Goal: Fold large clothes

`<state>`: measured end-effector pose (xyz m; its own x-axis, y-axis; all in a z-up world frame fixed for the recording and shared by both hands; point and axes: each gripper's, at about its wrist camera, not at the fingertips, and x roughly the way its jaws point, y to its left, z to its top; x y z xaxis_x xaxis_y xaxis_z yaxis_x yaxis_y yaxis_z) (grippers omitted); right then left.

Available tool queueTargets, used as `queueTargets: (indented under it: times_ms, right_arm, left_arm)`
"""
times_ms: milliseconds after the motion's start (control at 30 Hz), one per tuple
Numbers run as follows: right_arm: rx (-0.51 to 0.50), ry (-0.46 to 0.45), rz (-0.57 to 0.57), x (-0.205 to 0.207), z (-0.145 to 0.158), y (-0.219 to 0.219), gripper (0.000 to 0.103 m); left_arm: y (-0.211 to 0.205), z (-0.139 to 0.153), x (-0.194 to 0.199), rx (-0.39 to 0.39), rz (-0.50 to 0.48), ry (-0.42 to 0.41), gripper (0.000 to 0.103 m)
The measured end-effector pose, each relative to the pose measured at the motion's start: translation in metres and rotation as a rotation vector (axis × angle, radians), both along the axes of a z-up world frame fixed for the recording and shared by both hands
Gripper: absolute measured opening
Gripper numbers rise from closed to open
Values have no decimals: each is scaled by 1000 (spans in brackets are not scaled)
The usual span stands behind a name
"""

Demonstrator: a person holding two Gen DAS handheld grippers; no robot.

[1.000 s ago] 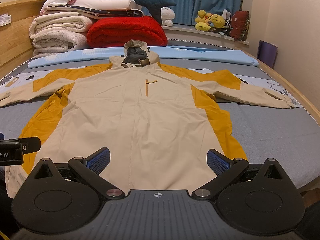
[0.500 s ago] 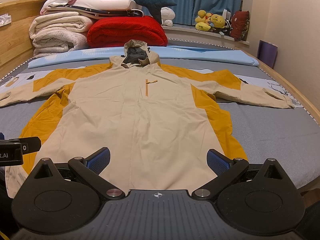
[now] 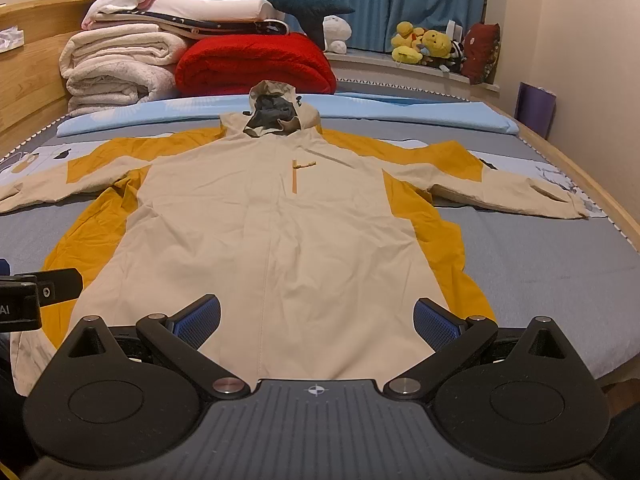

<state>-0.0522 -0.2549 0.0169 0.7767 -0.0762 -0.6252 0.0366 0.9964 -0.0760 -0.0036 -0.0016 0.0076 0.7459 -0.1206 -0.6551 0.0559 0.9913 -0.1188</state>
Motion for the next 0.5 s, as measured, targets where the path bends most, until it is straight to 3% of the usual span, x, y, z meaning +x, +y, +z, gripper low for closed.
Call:
queueTargets:
  times_ms: [133, 233, 300, 400, 500]
  right_arm:
    - [-4, -19, 7, -2, 1, 1, 99]
    - [-14, -57, 4, -5, 5, 0, 96]
    - [-32, -113, -4, -9, 9, 0, 95]
    - [-63, -200, -12, -14, 16, 1, 95]
    - [-94, -237, -29, -15, 20, -2, 95]
  left_arm:
    - [0, 2, -3, 6, 1, -17, 102]
    - [0, 5, -4, 20, 1, -46, 94]
    - [1, 7, -5, 32, 5, -74, 78]
    - [3, 12, -6, 41, 0, -105, 69]
    - [7, 23, -2, 32, -15, -132, 67]
